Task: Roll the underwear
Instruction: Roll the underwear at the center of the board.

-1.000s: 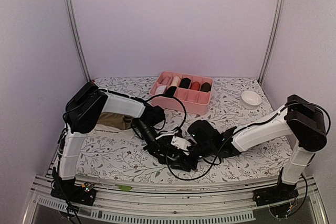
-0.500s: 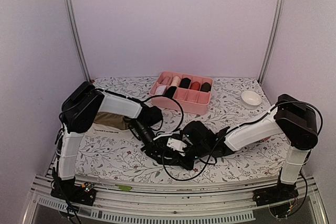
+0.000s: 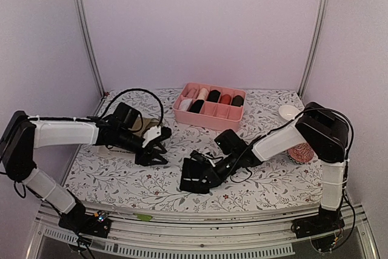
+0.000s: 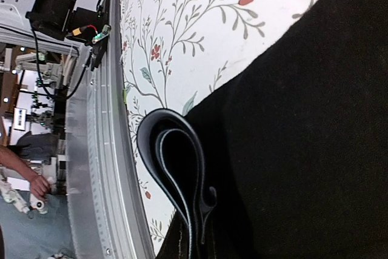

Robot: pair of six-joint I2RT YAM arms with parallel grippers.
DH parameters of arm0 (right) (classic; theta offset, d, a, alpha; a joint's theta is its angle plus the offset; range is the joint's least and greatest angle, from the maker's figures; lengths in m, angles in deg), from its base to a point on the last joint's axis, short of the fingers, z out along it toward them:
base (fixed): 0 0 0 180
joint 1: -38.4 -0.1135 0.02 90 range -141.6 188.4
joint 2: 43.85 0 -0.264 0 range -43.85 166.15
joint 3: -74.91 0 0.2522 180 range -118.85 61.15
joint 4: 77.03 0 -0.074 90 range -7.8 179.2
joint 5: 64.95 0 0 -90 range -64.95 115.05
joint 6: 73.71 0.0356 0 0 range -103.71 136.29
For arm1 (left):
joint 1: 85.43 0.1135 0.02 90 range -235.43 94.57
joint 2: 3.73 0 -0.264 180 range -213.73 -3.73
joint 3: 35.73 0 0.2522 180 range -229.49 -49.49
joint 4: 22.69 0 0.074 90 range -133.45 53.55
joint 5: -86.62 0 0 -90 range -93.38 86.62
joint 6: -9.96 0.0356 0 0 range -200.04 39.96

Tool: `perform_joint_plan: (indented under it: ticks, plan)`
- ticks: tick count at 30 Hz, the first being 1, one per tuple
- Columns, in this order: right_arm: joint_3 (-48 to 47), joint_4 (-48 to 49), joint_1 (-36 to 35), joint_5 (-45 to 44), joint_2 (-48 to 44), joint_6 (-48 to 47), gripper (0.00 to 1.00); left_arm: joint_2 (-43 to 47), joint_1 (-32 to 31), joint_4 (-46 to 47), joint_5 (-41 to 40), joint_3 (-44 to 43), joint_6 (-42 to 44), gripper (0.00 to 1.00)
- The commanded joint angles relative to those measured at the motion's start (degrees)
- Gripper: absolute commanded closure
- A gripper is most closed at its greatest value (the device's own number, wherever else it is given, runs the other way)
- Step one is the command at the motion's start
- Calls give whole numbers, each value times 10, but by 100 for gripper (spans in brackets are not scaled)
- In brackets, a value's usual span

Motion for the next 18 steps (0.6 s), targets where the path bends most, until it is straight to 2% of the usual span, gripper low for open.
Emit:
perform_joint_plan:
  ticks: [1,5,9,13,18]
  plan:
    - [-22,-26,18,85,66,88,100,71,-68,158,-101,89,-9,53]
    - [-35,-37,28,104,103,104,100,93,-172,211,-181,141,32,53]
    - [-43,-50,30,108,124,106,100,51,-241,252,-242,148,65,52]
    - [-42,-53,33,107,133,108,100,-6,-276,288,-304,134,89,52]
    - [-43,-53,34,111,137,110,100,-66,-294,320,-338,122,118,52]
